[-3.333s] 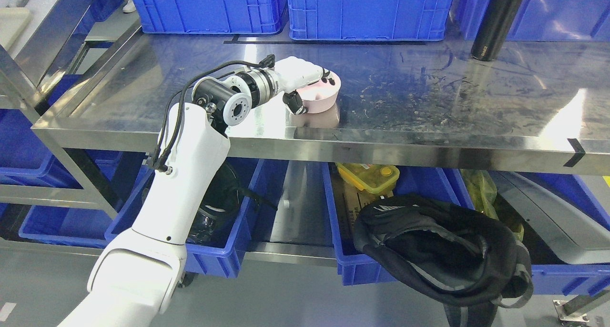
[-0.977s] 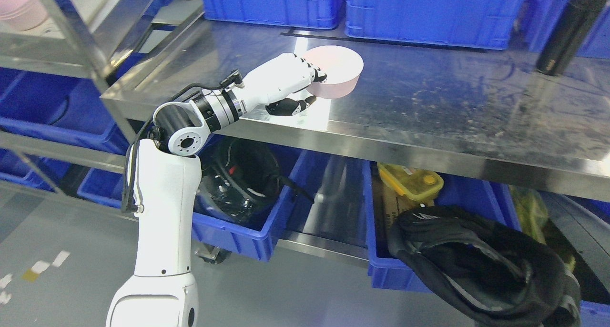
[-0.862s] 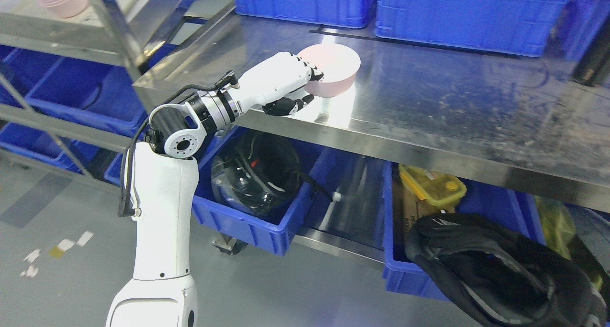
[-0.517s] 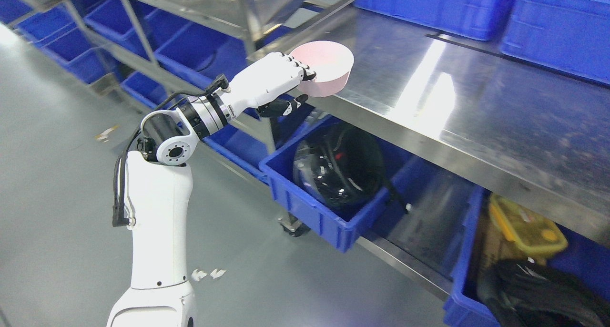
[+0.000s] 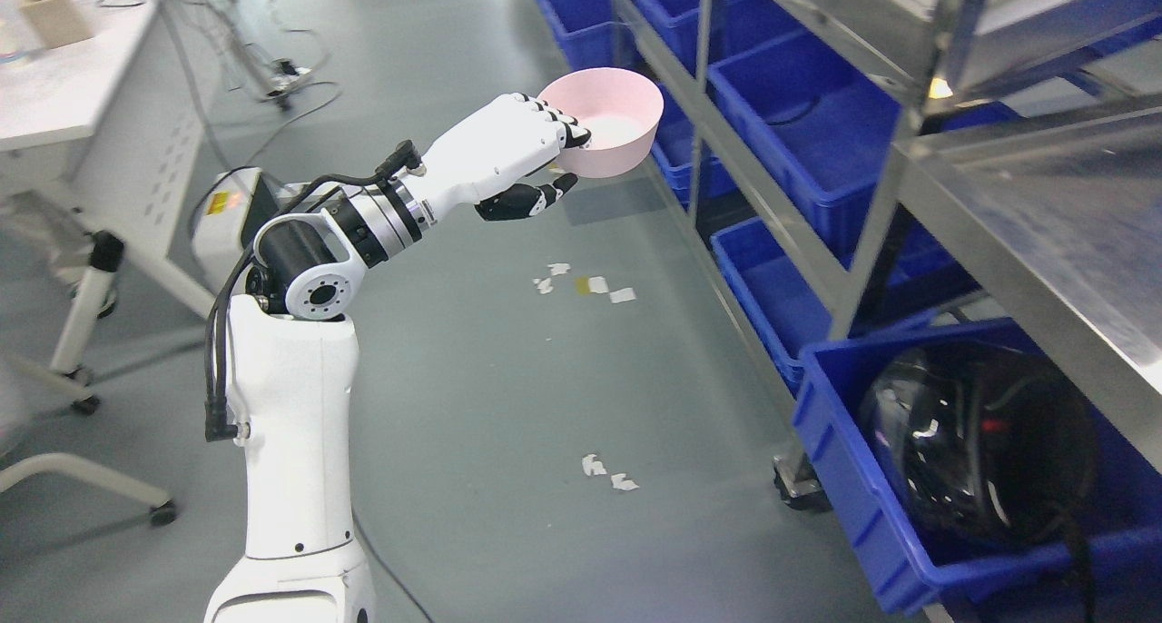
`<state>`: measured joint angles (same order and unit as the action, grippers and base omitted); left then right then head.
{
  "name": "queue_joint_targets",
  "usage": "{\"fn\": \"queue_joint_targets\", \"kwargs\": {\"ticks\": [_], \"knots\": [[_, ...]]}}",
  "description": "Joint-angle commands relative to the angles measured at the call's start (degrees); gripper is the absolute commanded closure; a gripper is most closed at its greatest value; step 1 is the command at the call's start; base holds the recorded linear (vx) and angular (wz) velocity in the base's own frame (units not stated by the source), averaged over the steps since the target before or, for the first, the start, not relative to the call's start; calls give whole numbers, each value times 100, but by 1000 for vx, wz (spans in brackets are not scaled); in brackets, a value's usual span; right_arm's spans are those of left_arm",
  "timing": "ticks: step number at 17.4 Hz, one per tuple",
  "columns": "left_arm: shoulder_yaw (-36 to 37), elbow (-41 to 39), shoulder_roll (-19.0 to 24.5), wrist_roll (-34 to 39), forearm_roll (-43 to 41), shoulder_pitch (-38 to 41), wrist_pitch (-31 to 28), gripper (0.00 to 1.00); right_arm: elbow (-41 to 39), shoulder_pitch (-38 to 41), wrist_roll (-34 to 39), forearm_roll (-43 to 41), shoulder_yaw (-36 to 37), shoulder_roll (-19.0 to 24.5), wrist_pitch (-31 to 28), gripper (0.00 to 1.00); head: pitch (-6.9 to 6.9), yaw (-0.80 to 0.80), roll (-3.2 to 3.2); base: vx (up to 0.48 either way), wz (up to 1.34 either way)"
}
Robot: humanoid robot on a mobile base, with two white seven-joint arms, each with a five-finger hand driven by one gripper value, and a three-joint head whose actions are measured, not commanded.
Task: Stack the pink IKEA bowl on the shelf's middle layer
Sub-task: 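Hold the pink bowl in the left hand while the robot drives to the other shelf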
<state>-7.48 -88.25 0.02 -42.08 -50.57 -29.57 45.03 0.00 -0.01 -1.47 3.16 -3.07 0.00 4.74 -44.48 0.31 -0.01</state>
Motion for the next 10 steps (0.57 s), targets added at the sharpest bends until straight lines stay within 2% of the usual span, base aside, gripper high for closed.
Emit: {"fn": "queue_joint_targets", "kwargs": {"ticks": [1,6,10], "knots": [[-87,-131,98,-2,4,13,-3,90,-100,133,-2,0,-1,-100,1,0,0,0,0,112,1020],[-78,-131,98,-2,4,13,-3,90,-100,133,-2,0,-1,-100,1,0,-1,0,0,111,840],[-78,-131,98,-2,4,48,-3,90,-100,133,-2,0,-1,-100,1,0,-1,0,0,169,407]]}}
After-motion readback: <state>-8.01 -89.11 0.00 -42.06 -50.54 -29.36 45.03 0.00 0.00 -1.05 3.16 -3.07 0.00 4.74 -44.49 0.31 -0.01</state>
